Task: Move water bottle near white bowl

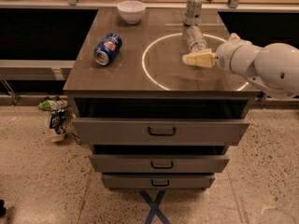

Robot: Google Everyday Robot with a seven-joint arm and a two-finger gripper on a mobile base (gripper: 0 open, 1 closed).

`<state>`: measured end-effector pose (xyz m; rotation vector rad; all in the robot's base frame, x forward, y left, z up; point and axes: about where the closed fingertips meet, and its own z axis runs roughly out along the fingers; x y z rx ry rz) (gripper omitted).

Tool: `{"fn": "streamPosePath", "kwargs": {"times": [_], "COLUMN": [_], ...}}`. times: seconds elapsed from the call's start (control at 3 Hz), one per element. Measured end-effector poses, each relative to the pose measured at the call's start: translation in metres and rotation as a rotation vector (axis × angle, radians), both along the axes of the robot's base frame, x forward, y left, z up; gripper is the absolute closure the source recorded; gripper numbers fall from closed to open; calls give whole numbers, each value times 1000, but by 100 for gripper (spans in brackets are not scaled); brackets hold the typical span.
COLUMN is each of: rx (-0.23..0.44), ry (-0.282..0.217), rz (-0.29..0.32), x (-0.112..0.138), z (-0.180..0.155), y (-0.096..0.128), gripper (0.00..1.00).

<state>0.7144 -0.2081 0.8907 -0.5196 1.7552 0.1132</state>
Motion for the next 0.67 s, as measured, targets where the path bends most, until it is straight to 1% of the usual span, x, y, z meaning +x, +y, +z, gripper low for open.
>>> {"fn": "streamPosePath", "kwargs": {"times": [0.33,0.67], "rx": [9,34], "ry": [3,29], "rz": [-26,-36], "x": [10,18], "z": [-4,-14], "y": [3,7], "gripper": [0,0]}}
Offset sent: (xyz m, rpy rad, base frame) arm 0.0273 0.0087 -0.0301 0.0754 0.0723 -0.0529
